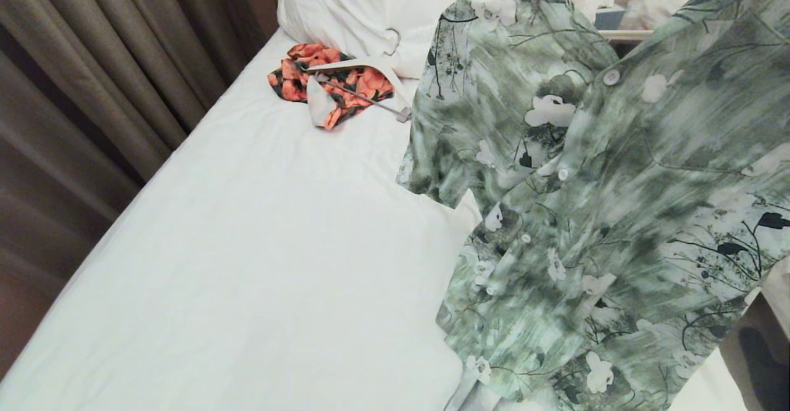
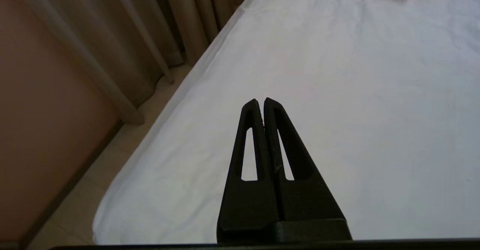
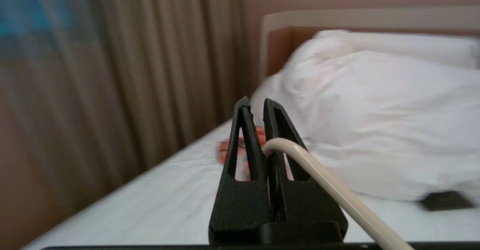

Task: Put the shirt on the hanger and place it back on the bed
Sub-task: Take the clothes hanger out of the clothes

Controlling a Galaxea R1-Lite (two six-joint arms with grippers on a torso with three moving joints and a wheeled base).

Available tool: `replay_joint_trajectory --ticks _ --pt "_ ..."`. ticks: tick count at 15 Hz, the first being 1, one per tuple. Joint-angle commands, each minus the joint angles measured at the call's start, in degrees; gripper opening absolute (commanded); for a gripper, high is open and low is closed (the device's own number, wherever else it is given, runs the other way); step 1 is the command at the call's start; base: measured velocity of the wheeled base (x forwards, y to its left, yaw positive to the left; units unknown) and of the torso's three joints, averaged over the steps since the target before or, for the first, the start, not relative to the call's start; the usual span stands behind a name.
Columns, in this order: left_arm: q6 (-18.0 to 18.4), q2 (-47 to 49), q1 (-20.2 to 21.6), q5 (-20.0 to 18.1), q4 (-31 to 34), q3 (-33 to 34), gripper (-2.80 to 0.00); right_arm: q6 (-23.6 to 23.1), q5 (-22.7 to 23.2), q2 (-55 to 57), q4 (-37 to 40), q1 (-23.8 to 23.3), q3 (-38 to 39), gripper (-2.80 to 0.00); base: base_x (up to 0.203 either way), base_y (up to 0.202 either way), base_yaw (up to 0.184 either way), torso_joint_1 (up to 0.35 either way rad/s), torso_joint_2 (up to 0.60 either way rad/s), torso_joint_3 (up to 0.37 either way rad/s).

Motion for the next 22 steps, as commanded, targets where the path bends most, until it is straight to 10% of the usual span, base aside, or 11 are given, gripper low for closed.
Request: replay_joint_trajectory --ticks 1,7,22 --pt "-0.2 -2.9 0.4 0.2 0.1 2.5 -2.8 3.7 2.0 -0.5 0.2 -0.2 0.0 -2.8 0.0 0.0 0.0 0.0 0.0 0.0" --pt "-1.4 -5.3 2.1 0.1 -0.1 5.1 -2.8 21.5 19.2 -4.1 1.3 -10.1 0.0 -2.8 0.0 0.0 0.0 0.0 0.0 0.0" --pt "-4.1 -14.6 2.7 -5.6 0.1 10.4 -2.8 22.6 26.9 -6.5 1.6 -13.4 -0.3 -2.8 0.0 0.0 0.0 0.0 0.0 0.0"
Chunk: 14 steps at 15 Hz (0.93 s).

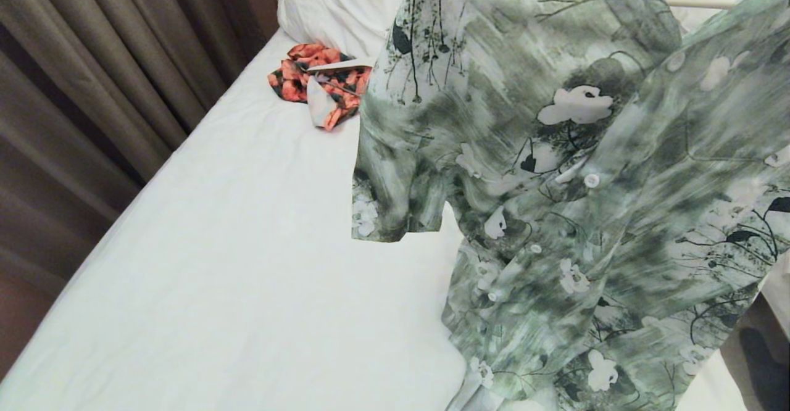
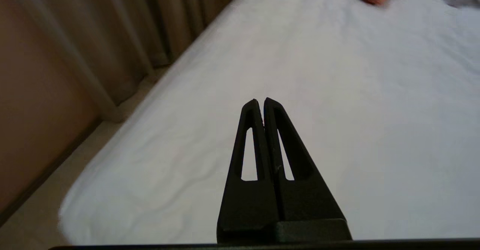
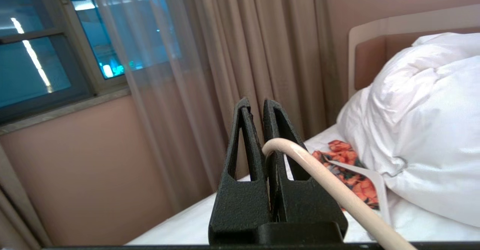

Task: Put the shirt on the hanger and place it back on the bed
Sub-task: Take the clothes hanger out of the clothes

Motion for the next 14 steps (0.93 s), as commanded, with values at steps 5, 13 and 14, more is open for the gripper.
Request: replay_joint_trajectory --ticks 5,13,14 --pt "0.5 -5.5 -0.2 -13.7 0.0 6.2 -2.8 0.1 0.2 -0.3 0.1 -0.9 0.0 -2.8 0.0 0.0 0.0 0.0 0.0 0.0" --pt "-0.1 -5.5 -0.2 -20.1 7.4 6.4 -2.8 0.1 1.2 -0.1 -0.2 -0.9 0.0 -2.8 0.0 0.0 0.0 0.0 0.0 0.0" --pt "-0.2 -5.5 -0.2 -20.1 7.3 6.4 -2.8 0.1 1.2 -0.1 -0.2 -0.9 0.0 -2.8 0.0 0.0 0.0 0.0 0.0 0.0"
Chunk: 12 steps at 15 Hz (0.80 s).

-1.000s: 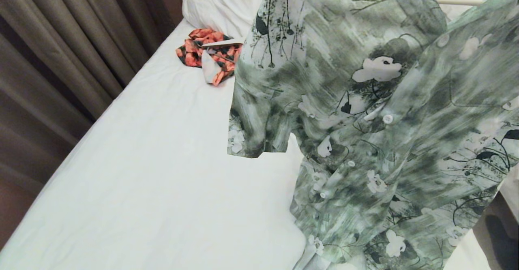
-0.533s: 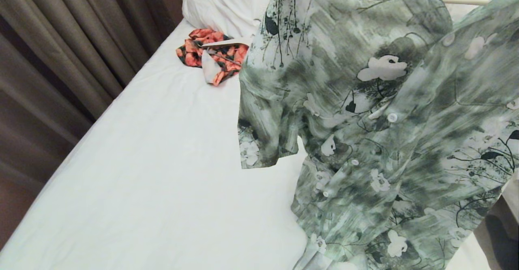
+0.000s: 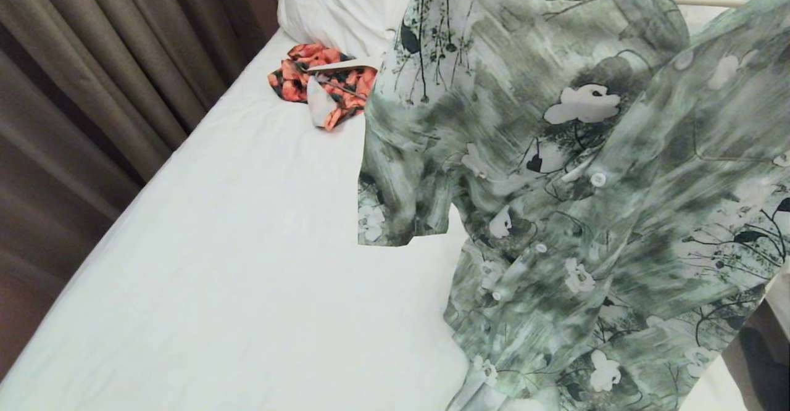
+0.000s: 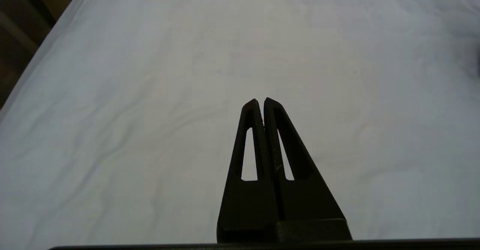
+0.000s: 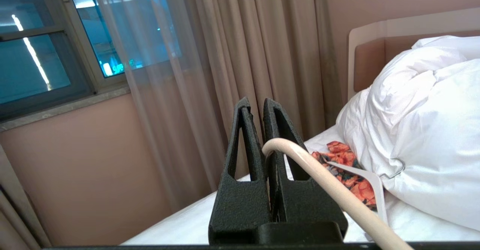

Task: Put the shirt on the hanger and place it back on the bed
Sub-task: Take the clothes hanger out of the clothes

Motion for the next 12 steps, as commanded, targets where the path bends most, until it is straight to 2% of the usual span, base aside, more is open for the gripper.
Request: replay_joint_trajectory --ticks 1,5,10,12 --pt "-1.1 0.0 0.0 0.2 -0.1 0.0 -2.8 0.1 0.2 0.1 -0.1 0.0 0.0 -2.8 0.0 0.0 0.0 0.0 0.0 0.0" --pt "-3.7 0.0 0.0 0.4 -0.1 0.0 -2.8 0.1 0.2 0.3 -0.1 -0.5 0.0 -2.8 0.0 0.0 0.0 0.0 0.0 0.0" --pt "-3.3 0.0 0.0 0.5 0.5 -0.4 -2.8 0.1 0.1 0.2 -0.2 -0.7 0.0 -2.8 0.0 0.0 0.0 0.0 0.0 0.0" --pt "-3.4 2.5 -0.1 0.2 2.0 -3.3 -2.8 0.2 -0.1 -0.1 0.0 -0.8 0.0 -2.8 0.0 0.0 0.0 0.0 0.0 0.0"
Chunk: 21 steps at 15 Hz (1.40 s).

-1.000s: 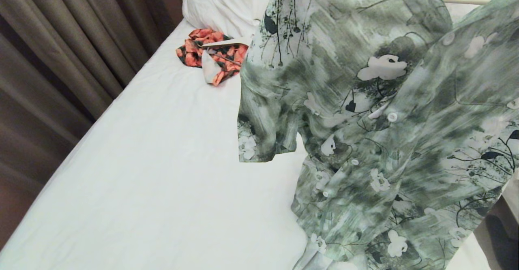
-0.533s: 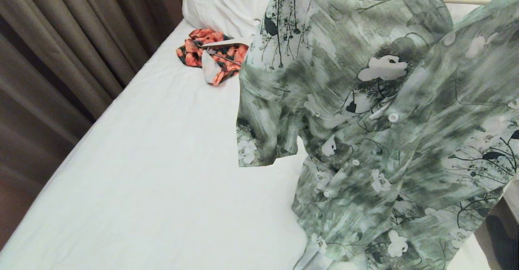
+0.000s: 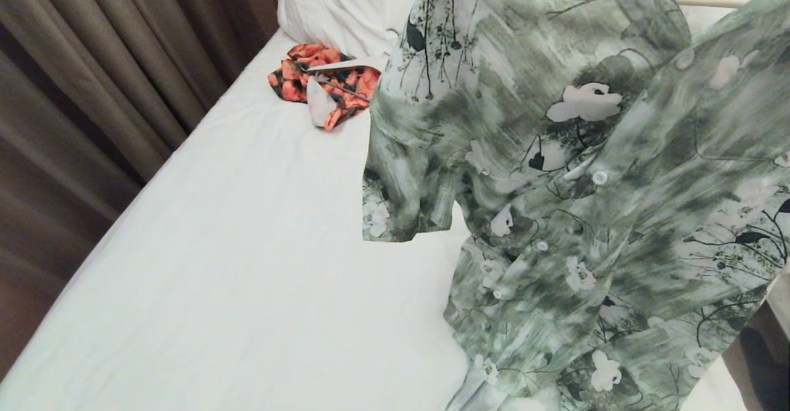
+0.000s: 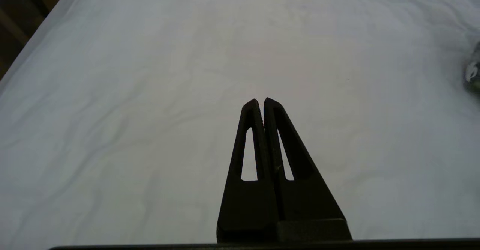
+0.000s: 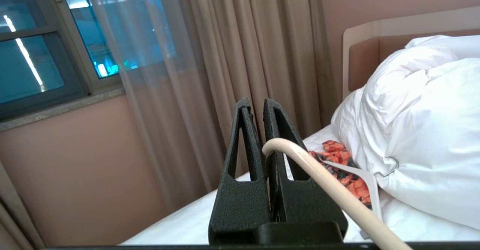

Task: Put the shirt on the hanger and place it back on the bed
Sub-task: Take the clothes hanger out of the clothes

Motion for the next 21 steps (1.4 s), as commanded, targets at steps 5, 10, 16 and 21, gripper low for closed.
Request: replay_joint_trajectory --ticks 5,10,16,21 --pt "-0.5 22.4 -4.6 -7.3 1.2 -15.2 -2.8 0.1 0.4 -0.1 0.2 -0.1 -0.1 -2.8 0.0 0.0 0.0 0.0 0.0 0.0" --pt "-2.7 47.2 -10.4 -17.8 -8.7 -25.1 -2.8 0.1 0.3 -0.3 0.3 -1.6 -0.1 -2.8 0.0 0.0 0.0 0.0 0.0 0.0" --pt "-8.9 70.6 -26.2 -21.2 -17.8 -47.2 -2.8 0.1 0.3 0.4 1.0 -2.1 -0.1 -2.8 0.0 0.0 0.0 0.0 0.0 0.0" --pt "-9.8 74.9 -38.7 -20.9 -18.4 -53.5 0.0 0.1 0.5 1.8 0.8 -3.7 -0.1 -2.8 0.0 0.0 0.0 0.0 0.0 0.0"
